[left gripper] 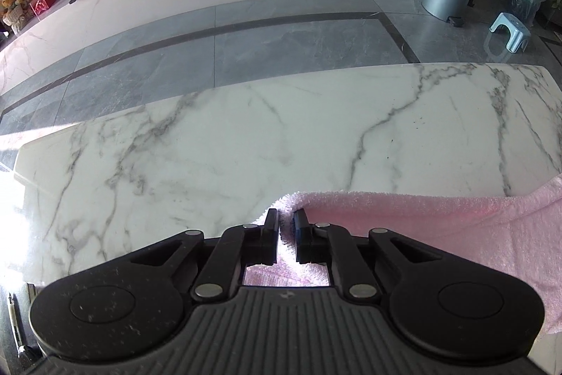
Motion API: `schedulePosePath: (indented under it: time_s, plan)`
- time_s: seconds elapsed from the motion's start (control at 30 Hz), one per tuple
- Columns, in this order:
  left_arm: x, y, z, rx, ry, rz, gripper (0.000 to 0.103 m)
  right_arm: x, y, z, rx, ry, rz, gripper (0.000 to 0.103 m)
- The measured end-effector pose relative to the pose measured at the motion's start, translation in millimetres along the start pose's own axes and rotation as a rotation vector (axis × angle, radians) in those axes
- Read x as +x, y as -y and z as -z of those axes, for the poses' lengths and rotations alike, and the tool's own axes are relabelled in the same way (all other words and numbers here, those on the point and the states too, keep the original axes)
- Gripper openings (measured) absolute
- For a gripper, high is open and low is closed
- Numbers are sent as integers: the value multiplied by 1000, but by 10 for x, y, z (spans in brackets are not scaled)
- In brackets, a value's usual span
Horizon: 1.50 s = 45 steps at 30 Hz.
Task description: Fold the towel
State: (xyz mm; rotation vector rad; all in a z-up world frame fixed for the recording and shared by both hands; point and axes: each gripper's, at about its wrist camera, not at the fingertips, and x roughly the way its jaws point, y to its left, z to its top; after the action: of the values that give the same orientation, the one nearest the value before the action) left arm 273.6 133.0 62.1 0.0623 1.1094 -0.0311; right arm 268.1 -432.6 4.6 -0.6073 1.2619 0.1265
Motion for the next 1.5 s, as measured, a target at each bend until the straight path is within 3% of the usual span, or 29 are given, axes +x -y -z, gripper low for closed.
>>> schedulePosePath:
  time_s: [0.07,0.1,0.37,0.5,0.7,0.83,1.17,1.33,1.5]
  plan:
    - [-22,-41,38,-12,11,-7,44,22,33,-16,21,-4,16,13]
    - [-32,-62,57,-18,16,-11,47,34,55,-24,35,-8,24,13]
    - [-119,-227,211,-66,60,-40,53,-136,139,30,89,28,47,13]
    - [-183,-236,74,-111,86,-39,63,-285,92,83,70,43,37,13]
    - [-267,-192,-54,-115,95,-39,63,-460,-202,192,-33,41,-83,13]
    - [-260,-270,-152,-210,104,-29,63,-460,-489,289,-124,18,-120,13]
    - [-256,-53,-254,-44,123,-1,63,-345,-548,278,-124,-4,-142,13]
    - [-9,355,125,188,44,58,61,-344,-567,260,-138,-5,-138,13]
    - [314,606,403,273,-51,84,61,-347,-590,247,-145,-6,-133,13]
